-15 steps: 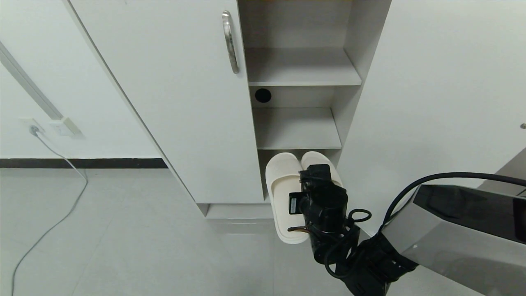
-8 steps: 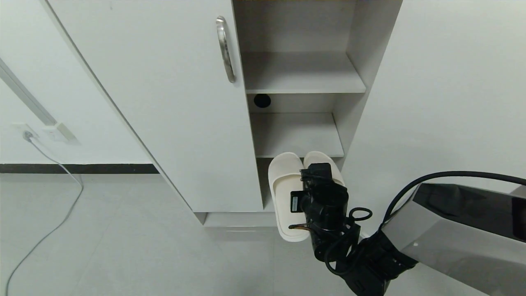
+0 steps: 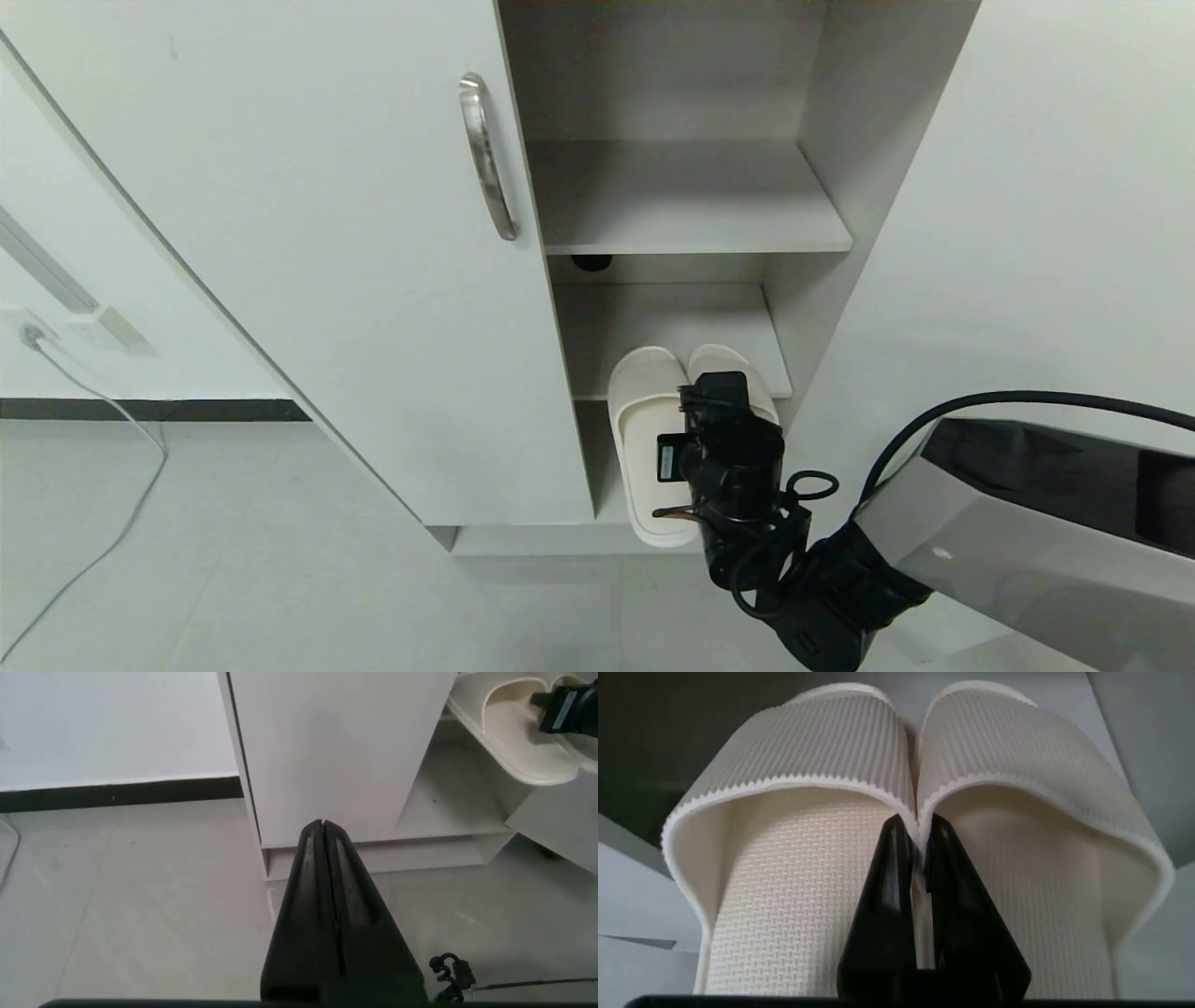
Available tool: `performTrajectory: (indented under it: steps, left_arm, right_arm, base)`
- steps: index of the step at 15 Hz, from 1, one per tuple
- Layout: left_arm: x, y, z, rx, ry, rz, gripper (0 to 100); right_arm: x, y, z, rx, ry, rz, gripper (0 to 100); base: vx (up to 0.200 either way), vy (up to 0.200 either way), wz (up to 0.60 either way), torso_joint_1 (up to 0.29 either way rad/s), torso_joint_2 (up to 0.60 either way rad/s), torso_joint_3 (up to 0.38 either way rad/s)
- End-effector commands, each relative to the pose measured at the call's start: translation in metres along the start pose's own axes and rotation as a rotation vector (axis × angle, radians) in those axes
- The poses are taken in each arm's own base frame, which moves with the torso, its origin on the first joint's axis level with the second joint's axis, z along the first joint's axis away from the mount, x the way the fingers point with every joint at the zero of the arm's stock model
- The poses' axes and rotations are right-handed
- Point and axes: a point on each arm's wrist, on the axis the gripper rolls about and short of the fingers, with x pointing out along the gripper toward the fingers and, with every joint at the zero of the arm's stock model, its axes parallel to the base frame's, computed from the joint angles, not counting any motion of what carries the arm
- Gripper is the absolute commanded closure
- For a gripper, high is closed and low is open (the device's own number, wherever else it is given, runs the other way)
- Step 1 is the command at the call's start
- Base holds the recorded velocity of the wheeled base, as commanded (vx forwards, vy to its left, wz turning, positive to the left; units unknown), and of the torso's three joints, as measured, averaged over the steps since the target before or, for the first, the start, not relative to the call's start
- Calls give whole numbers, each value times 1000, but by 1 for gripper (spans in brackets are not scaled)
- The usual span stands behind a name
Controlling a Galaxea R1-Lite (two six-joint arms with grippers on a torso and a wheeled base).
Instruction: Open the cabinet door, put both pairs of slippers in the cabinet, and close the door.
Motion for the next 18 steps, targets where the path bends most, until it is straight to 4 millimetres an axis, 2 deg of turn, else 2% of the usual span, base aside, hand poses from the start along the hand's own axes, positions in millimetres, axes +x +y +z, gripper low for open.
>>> performTrajectory:
  steps: [1, 4, 6, 11, 15, 18]
  left_arm:
    - [0, 0, 0, 0, 2, 0, 100]
    - [0, 0, 0, 0, 2, 0, 100]
    - [0, 0, 0, 0, 2, 0, 100]
    - [0, 0, 0, 0, 2, 0, 100]
    - [0, 0, 0, 0, 2, 0, 100]
    - [0, 0, 0, 0, 2, 0, 100]
  right_arm:
    - [8, 0, -6, -1, 0, -10, 100]
    - [42, -14, -9, 7, -10, -81, 100]
    - [62, -18, -3, 21, -32, -114, 100]
    - [82, -2, 30, 18, -27, -85, 100]
    - [96, -1, 47, 17, -26, -48, 100]
    - [115, -3, 51, 17, -30, -72, 100]
  base:
    - [0, 0, 0, 0, 0, 0]
    - [0, 0, 0, 0, 0, 0]
    - [0, 0, 0, 0, 0, 0]
    - [0, 0, 0, 0, 0, 0]
    - [0, 0, 0, 0, 0, 0]
    - [0, 0, 0, 0, 0, 0]
